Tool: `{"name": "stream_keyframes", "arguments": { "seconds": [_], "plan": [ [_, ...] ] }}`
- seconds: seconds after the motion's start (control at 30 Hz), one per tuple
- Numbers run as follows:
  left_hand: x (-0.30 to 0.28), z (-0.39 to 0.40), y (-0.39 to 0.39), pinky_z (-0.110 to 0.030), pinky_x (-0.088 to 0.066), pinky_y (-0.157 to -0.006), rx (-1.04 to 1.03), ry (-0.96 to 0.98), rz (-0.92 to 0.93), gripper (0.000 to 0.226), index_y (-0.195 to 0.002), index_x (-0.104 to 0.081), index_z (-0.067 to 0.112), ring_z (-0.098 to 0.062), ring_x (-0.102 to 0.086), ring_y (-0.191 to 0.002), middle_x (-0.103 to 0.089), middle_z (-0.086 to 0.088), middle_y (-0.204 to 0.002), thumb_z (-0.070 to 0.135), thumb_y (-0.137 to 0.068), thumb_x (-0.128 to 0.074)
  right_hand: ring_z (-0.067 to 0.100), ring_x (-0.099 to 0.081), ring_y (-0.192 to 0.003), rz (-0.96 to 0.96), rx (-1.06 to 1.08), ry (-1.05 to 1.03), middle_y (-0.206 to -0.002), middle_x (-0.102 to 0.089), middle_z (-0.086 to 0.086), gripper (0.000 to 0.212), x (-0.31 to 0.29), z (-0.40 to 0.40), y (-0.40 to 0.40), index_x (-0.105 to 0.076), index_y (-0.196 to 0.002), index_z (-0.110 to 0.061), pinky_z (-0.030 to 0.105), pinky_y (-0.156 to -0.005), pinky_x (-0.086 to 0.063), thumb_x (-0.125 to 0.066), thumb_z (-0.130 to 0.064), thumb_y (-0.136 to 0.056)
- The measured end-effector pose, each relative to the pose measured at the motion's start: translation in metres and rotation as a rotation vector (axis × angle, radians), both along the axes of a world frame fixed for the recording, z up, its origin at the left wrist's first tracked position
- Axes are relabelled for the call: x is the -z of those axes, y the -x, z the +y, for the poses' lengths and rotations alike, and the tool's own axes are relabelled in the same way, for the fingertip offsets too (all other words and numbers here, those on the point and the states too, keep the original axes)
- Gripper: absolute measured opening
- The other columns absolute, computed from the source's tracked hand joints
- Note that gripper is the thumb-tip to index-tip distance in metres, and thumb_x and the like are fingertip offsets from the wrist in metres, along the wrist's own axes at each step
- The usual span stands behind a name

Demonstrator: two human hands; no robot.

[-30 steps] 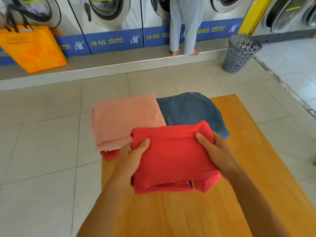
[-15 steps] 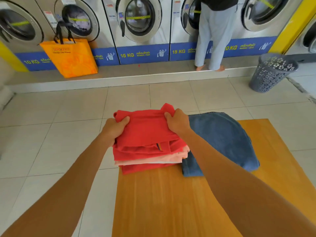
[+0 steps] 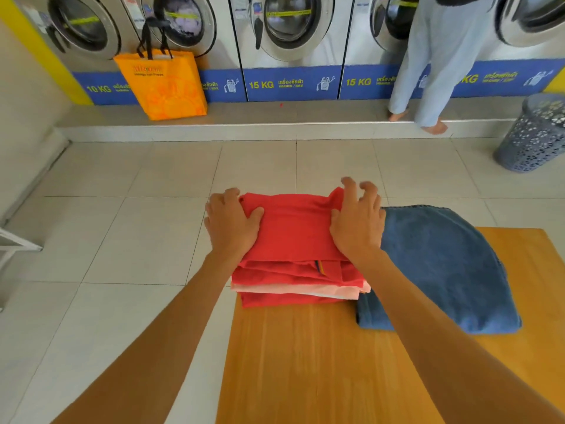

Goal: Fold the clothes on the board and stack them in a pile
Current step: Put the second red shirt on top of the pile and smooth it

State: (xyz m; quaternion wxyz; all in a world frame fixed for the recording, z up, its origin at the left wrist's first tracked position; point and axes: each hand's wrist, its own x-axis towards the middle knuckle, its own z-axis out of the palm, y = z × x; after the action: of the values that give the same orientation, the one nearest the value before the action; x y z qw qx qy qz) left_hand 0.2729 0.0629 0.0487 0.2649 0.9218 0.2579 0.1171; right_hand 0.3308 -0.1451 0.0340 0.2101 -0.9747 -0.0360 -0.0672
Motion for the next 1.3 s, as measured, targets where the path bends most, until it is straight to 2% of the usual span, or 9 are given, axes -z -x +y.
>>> {"name": "stream_keyframes", "arguments": {
  "seconds": [0.1, 0.2, 0.33, 0.47, 0.57, 0.67, 0.87, 1.07, 1.3],
  "plan": [
    [-0.004, -0.016, -0.003, -0.05, -0.034, -0.109, 0.22, -0.241, -0.193, 0.041, -0.133, -0.056, 0.016, -0.028, -0.041, -0.135, -0.048, -0.008, -0.142, 0.023, -0.093, -0.056, 0.031, -0.03, -0.143, -0.124, -0.251, 0.085, -0.163, -0.018, 0.009, 0.05, -0.006, 0.017, -0.002, -0.04, -0.145, -0.032, 0.055, -0.11, -0.03, -0.051, -0.037, -0.096],
    [0.01, -0.034, 0.002, -0.053, -0.015, -0.121, 0.467, -0.28, 0.038, 0.052, -0.15, -0.039, 0.019, -0.025, -0.016, -0.151, -0.025, -0.007, -0.162, 0.04, -0.103, -0.033, 0.026, -0.015, -0.153, 0.027, -0.452, 0.173, -0.166, -0.014, 0.004, 0.055, 0.01, 0.026, 0.008, -0.032, -0.153, -0.028, 0.058, -0.12, -0.013, -0.028, -0.047, -0.101],
    [0.032, -0.023, 0.023, -0.051, 0.002, -0.122, 0.558, -0.364, 0.207, 0.066, -0.159, -0.007, 0.024, -0.019, 0.009, -0.153, 0.003, -0.002, -0.167, 0.055, -0.101, -0.014, 0.017, -0.003, -0.154, 0.172, -0.381, 0.275, -0.167, -0.011, -0.002, 0.069, 0.026, 0.0, 0.004, -0.015, -0.159, -0.023, 0.055, -0.121, 0.003, -0.014, -0.058, -0.099],
    [0.026, -0.019, 0.041, -0.057, 0.004, -0.12, 0.685, -0.439, 0.159, 0.084, -0.157, -0.016, 0.025, -0.024, 0.011, -0.153, 0.004, -0.007, -0.167, 0.075, -0.09, -0.016, 0.028, -0.008, -0.152, 0.215, -0.239, 0.298, -0.166, -0.013, -0.001, 0.059, 0.009, -0.022, -0.008, -0.025, -0.156, -0.022, 0.065, -0.116, -0.005, -0.026, -0.046, -0.102],
    [0.023, -0.017, 0.053, -0.056, -0.002, -0.121, 0.666, -0.377, 0.06, 0.069, -0.151, -0.038, 0.028, -0.025, -0.001, -0.154, -0.014, -0.007, -0.165, 0.062, -0.091, -0.046, 0.029, -0.029, -0.141, 0.076, -0.336, 0.054, -0.152, -0.041, 0.002, 0.048, -0.007, -0.034, 0.01, -0.054, -0.136, -0.026, 0.06, -0.11, -0.026, -0.055, -0.037, -0.09],
    [0.022, -0.015, 0.055, -0.045, -0.016, -0.122, 0.523, -0.149, -0.055, 0.049, -0.13, -0.06, 0.029, -0.021, -0.021, -0.15, -0.037, -0.001, -0.157, 0.028, -0.083, -0.072, 0.025, -0.037, -0.135, 0.123, -0.479, 0.032, -0.143, -0.048, -0.001, 0.051, -0.009, -0.045, 0.043, -0.06, -0.127, -0.033, 0.053, -0.106, -0.035, -0.062, -0.05, -0.079],
    [0.015, -0.017, 0.053, -0.032, -0.039, -0.111, 0.371, 0.087, -0.214, 0.038, -0.099, -0.064, 0.027, -0.019, -0.053, -0.13, -0.062, -0.001, -0.134, 0.001, -0.073, -0.076, 0.022, -0.048, -0.124, -0.006, -0.451, 0.133, -0.134, -0.056, -0.003, 0.062, -0.006, -0.054, 0.065, -0.061, -0.126, -0.026, 0.044, -0.099, -0.042, -0.06, -0.066, -0.078],
    [0.0, -0.01, 0.055, -0.003, -0.033, -0.097, 0.374, 0.152, -0.297, 0.026, -0.083, -0.063, 0.023, -0.002, -0.059, -0.111, -0.07, 0.005, -0.117, 0.023, -0.071, -0.087, 0.031, -0.061, -0.077, -0.244, -0.263, 0.06, -0.079, -0.068, 0.004, 0.012, -0.006, -0.052, 0.07, -0.073, -0.09, -0.012, 0.043, -0.072, -0.046, -0.066, -0.008, -0.081],
    [-0.005, 0.012, 0.079, -0.033, -0.055, -0.09, 0.511, -0.007, -0.279, 0.025, -0.075, -0.06, 0.013, -0.017, -0.064, -0.11, -0.07, 0.001, -0.107, 0.0, -0.072, -0.082, 0.021, -0.051, -0.07, -0.474, -0.232, 0.032, -0.073, -0.06, -0.003, 0.019, 0.001, -0.078, 0.088, -0.071, -0.086, -0.018, 0.037, -0.066, -0.039, -0.069, -0.001, -0.077]
  ]
}}
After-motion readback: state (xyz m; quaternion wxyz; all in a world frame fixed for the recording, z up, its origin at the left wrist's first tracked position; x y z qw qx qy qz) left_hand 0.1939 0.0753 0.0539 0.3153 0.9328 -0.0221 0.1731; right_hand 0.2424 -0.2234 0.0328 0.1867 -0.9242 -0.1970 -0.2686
